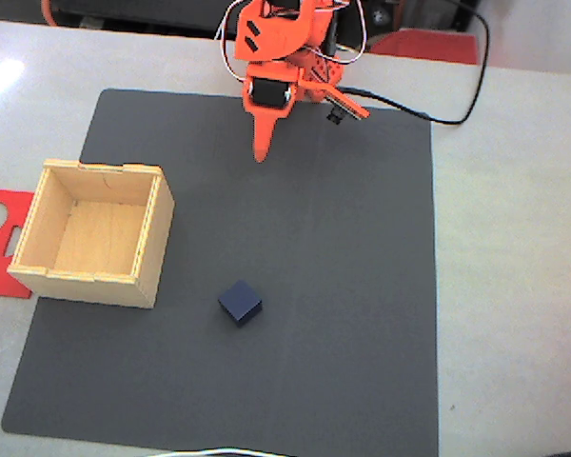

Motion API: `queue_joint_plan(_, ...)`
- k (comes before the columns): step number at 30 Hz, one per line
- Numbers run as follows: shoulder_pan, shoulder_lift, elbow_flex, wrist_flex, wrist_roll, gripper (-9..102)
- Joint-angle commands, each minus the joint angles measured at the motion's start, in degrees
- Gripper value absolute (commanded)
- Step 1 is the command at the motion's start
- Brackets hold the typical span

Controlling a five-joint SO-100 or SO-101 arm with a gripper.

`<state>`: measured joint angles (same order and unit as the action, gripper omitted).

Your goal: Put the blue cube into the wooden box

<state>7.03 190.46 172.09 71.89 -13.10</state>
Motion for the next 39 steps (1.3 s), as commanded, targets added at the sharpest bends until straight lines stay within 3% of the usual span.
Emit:
queue_joint_plan(1, -1.32, 0.79, -0.26, 0.18, -1.14, 7)
queue_joint_plan(8, -2.2, -3.78, -0.53, -10.2, -9.4, 20)
queue_joint_plan(13, -0.26, -29.71, -11.6, -24.26, -11.43, 21)
queue_joint_plan(17, 0.35, -46.58, -22.94, -29.09, -11.69, 22)
queue_joint_plan(22, 2.2, -65.48, -40.52, -28.65, -14.68, 23)
queue_joint_plan(29, 2.72, -85.25, -62.67, -21.71, -18.98, 25)
queue_joint_plan(39, 0.44, -104.59, -87.36, -3.69, -37.71, 25)
